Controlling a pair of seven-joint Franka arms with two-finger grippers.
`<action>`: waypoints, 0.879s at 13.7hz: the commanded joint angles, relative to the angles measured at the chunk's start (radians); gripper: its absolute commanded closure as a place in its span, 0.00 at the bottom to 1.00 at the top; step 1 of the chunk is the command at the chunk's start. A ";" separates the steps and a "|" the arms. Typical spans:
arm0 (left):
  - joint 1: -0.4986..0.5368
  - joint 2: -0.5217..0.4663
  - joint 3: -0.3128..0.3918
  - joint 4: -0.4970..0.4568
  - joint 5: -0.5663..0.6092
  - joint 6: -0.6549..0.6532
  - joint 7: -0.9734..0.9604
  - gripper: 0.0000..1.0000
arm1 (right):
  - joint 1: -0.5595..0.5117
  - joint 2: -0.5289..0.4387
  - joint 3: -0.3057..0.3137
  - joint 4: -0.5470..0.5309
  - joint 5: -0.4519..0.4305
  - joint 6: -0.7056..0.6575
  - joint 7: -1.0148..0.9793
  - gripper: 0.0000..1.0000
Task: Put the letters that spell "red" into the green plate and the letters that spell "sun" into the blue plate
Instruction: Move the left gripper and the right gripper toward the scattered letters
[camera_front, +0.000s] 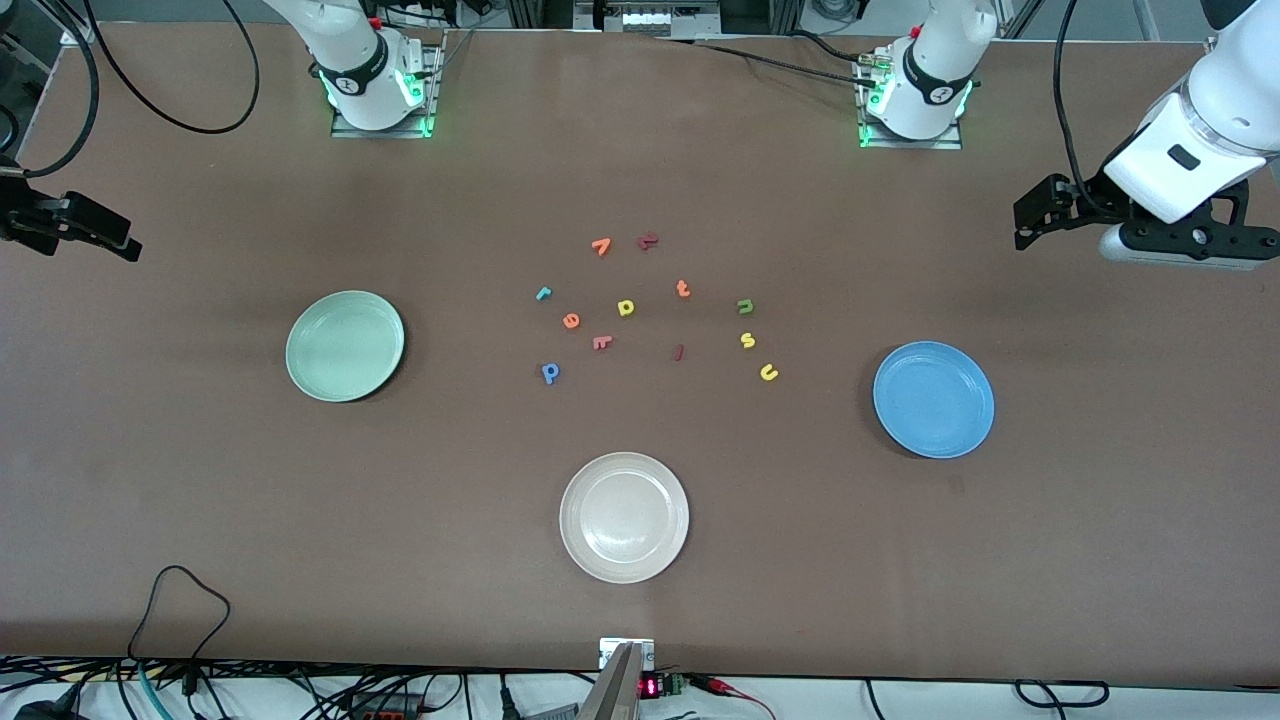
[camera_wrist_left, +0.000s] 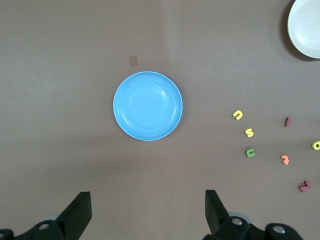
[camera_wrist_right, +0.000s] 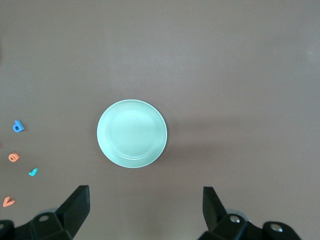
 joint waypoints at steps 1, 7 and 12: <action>0.001 0.021 -0.001 0.040 0.019 -0.020 0.009 0.00 | 0.001 -0.019 -0.001 0.003 -0.007 -0.010 -0.015 0.00; -0.008 0.079 -0.007 0.039 0.014 -0.161 0.001 0.00 | 0.021 0.036 0.000 0.009 -0.003 0.006 -0.013 0.00; -0.014 0.275 -0.120 0.037 0.002 -0.213 -0.002 0.00 | 0.104 0.137 0.000 0.011 0.010 0.049 -0.001 0.00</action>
